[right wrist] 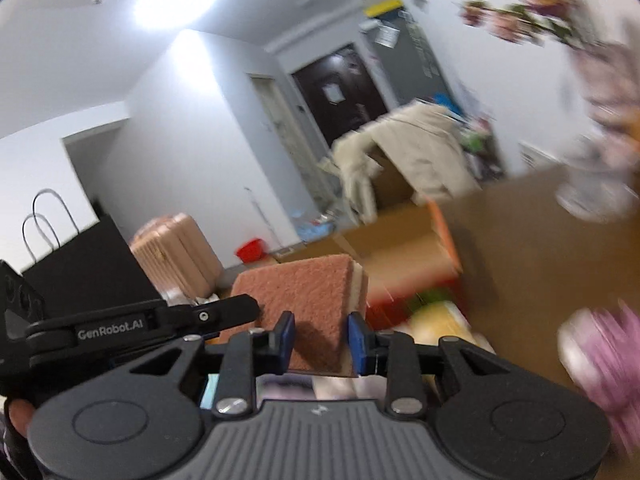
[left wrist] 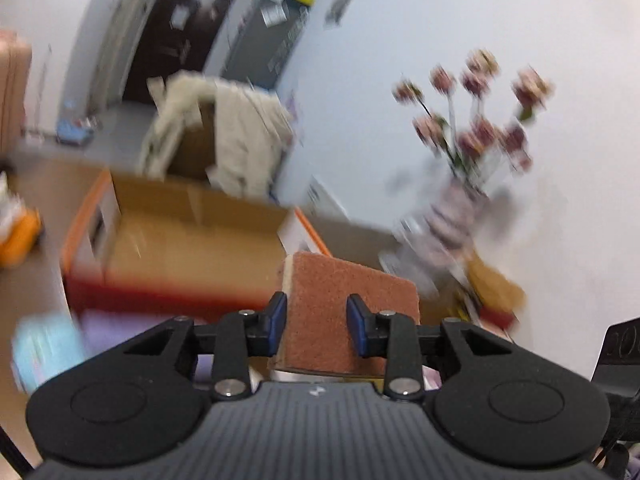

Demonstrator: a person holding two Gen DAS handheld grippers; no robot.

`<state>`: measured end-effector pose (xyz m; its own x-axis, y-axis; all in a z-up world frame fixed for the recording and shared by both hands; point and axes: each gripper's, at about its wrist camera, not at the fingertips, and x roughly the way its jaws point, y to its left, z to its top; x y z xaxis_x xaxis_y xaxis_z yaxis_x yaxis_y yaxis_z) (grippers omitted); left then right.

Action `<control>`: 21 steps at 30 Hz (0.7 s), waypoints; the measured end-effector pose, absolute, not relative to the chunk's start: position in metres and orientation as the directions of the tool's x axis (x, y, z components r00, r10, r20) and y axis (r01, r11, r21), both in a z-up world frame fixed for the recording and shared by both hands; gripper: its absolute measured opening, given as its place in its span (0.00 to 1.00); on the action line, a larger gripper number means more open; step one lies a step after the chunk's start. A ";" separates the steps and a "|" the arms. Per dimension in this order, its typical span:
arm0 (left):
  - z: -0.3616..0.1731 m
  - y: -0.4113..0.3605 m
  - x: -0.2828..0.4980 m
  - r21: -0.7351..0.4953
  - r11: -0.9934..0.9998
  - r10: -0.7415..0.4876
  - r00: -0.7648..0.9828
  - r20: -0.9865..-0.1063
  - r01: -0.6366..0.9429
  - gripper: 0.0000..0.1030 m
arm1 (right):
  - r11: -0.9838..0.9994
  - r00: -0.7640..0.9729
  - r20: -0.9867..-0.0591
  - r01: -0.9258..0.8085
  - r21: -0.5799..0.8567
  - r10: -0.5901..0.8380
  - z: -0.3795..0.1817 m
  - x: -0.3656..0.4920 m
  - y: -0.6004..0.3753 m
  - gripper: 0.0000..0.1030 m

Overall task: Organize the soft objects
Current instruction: 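Carry the brown sponge into the cardboard box and open the left tool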

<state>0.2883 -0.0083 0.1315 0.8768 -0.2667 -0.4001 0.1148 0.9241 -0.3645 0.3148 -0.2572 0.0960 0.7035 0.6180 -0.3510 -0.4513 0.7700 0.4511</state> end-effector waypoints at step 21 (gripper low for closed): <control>0.068 0.118 0.520 -0.112 0.987 0.026 0.811 -0.585 -0.113 0.47 | 0.836 0.495 -0.679 -0.402 0.374 0.542 0.022 0.621 -0.052 0.46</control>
